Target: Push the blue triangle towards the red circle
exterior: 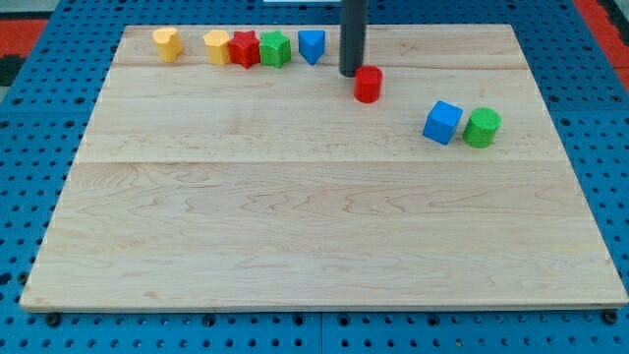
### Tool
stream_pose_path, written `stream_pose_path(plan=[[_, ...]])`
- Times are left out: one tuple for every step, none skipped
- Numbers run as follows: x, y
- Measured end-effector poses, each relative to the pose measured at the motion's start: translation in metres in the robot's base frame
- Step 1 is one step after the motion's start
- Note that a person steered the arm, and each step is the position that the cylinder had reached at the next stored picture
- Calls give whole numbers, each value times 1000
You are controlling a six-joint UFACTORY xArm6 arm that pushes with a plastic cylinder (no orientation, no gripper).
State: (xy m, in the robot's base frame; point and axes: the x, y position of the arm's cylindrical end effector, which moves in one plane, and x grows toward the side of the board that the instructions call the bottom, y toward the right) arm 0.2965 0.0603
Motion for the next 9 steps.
stream_pose_path(plan=[[39,18],[63,18],[63,17],[11,37],[-40,72],[-86,18],[-100,-62],[-67,-92],[-23,-86]])
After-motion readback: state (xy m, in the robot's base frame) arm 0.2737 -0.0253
